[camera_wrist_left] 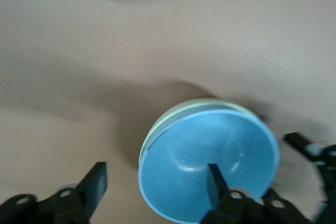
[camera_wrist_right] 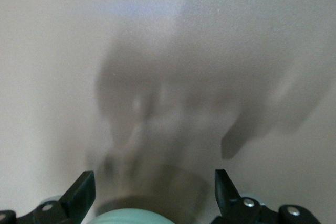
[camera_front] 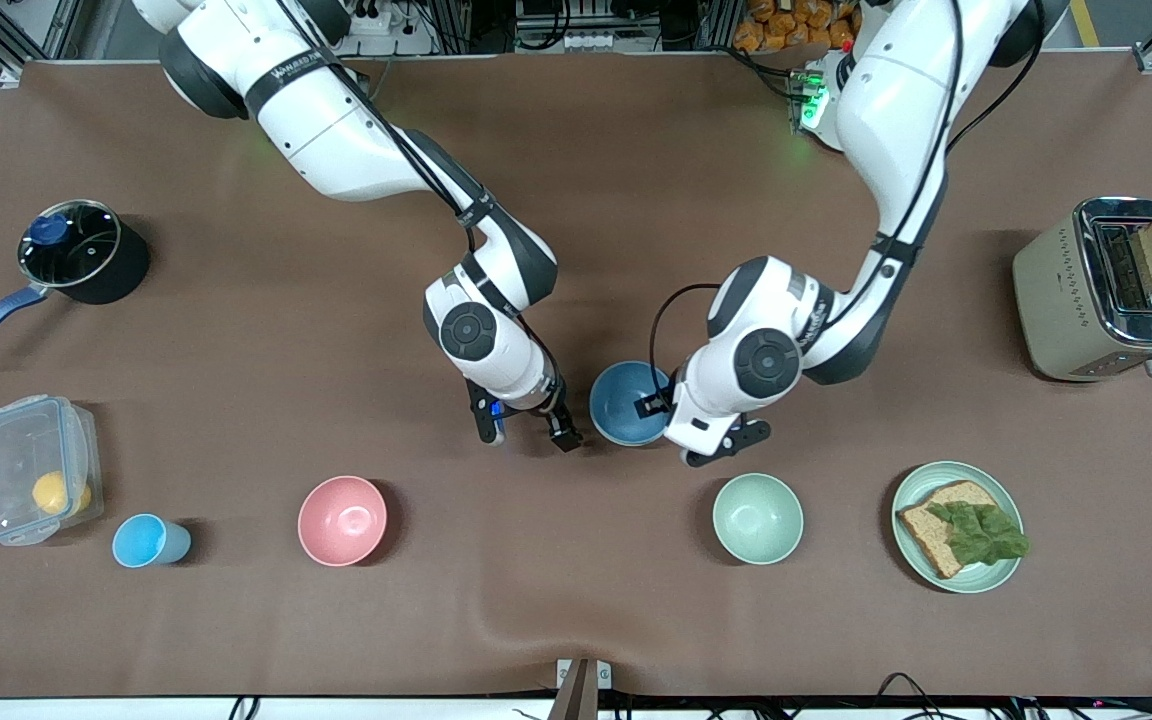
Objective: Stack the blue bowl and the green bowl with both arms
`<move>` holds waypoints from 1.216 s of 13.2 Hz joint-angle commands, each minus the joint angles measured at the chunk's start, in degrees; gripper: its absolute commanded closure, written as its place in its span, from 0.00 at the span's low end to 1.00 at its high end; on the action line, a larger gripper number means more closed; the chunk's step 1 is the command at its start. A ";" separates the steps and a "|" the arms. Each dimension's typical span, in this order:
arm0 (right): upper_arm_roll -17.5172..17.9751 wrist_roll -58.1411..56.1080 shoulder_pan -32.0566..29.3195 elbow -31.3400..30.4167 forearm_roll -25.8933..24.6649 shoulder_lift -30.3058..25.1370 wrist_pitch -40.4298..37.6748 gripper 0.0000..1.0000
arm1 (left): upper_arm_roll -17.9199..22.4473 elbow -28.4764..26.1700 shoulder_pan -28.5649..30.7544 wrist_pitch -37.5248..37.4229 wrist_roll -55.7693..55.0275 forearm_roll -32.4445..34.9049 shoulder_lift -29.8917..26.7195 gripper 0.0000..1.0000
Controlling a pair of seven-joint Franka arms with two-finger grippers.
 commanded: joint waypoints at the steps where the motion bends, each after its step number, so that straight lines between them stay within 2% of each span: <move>1: -0.15 0.93 0.51 1.47 -0.12 0.97 0.31 0.00 | 0.78 -1.54 2.97 -3.83 -0.24 -0.34 -8.70 0.00; 2: -0.15 0.85 0.51 1.47 -0.12 0.97 0.31 0.00 | 0.78 -1.72 4.37 -6.11 -0.07 1.93 -11.43 0.00; 4: -0.15 0.50 0.51 1.47 -0.29 0.97 0.31 0.00 | 0.60 -1.63 5.44 -13.39 2.64 11.31 -16.79 0.00; 6: -0.15 -0.90 0.25 1.47 -2.13 0.71 -0.13 0.00 | 0.69 -1.63 7.88 -17.19 7.38 15.12 -21.19 0.00; 10: 0.20 -7.75 -2.21 1.47 -3.64 -0.87 -4.59 0.00 | -0.19 -1.37 17.19 -20.79 21.17 11.90 -27.61 0.00; 11: 0.55 -11.60 -3.35 1.47 -3.46 -1.40 -6.61 0.00 | 0.68 -1.71 17.65 -22.46 25.38 9.36 -29.80 0.00; 13: 0.64 -20.29 -5.02 1.47 -3.37 -3.59 -13.45 0.00 | 2.00 -1.81 18.01 -27.90 29.45 9.16 -31.84 0.00; 16: 1.69 -37.49 -12.20 0.95 -3.02 -9.03 -25.58 0.00 | 3.67 -1.98 19.06 -29.16 35.33 8.63 -33.60 0.00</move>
